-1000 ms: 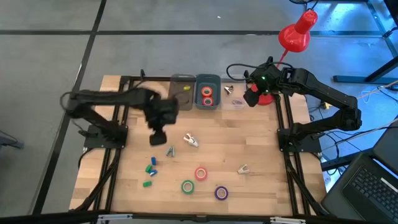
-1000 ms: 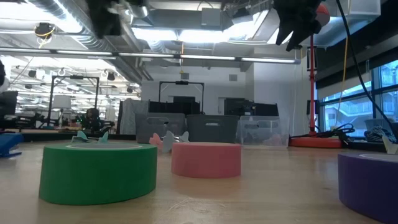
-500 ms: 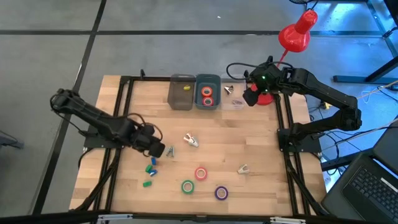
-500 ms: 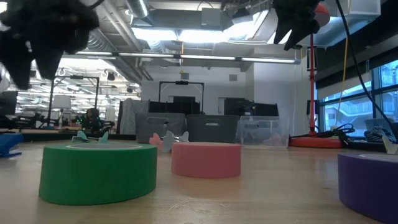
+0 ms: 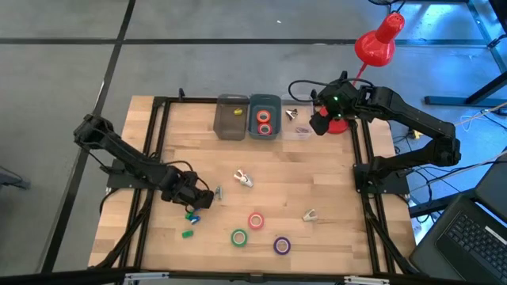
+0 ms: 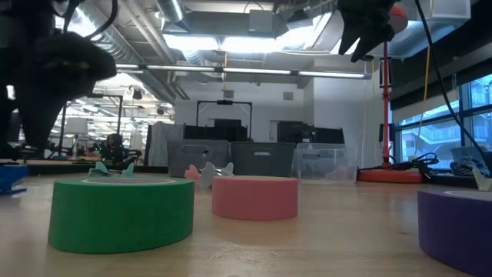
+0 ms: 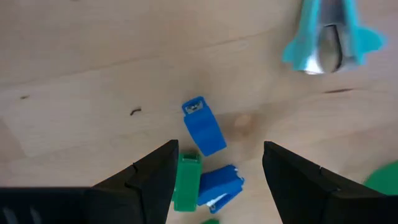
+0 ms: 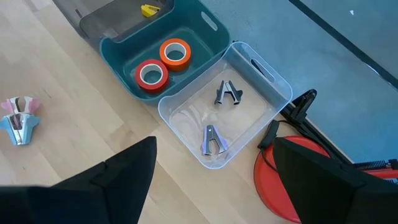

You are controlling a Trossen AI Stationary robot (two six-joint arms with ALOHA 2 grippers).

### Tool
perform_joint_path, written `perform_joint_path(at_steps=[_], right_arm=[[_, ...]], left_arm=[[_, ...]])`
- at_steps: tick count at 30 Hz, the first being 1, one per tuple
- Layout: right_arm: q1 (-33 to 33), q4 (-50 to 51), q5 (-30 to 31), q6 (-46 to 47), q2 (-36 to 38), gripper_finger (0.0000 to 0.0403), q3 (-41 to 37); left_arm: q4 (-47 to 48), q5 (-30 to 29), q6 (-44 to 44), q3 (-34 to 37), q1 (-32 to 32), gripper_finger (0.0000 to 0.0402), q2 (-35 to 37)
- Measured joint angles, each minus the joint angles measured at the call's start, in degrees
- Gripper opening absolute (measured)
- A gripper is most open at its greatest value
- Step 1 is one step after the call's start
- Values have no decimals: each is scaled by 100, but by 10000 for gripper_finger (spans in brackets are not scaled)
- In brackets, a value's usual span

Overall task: Pick and place Stapler, Stapler remover, tape
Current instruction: Put the top blue stapler into the black bin

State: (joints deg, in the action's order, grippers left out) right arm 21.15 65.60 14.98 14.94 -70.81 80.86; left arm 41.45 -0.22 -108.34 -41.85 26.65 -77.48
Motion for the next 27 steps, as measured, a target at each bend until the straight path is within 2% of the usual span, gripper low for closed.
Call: perform_joint_path(at_steps=[5, 20, 23, 27], right_arm=[[0, 0, 0, -17, 0, 323, 0], [0, 2, -2, -15, 0, 323, 0], [0, 2, -2, -15, 0, 323, 0], [0, 2, -2, -10, 0, 323, 0]], left_arm=[[-45, 235, 107, 0, 0, 223, -343], [-395, 166, 239, -30, -12, 222, -1092], [-381, 157, 358, -24, -11, 204, -1125], [-277, 160, 459, -18, -10, 141, -1127]])
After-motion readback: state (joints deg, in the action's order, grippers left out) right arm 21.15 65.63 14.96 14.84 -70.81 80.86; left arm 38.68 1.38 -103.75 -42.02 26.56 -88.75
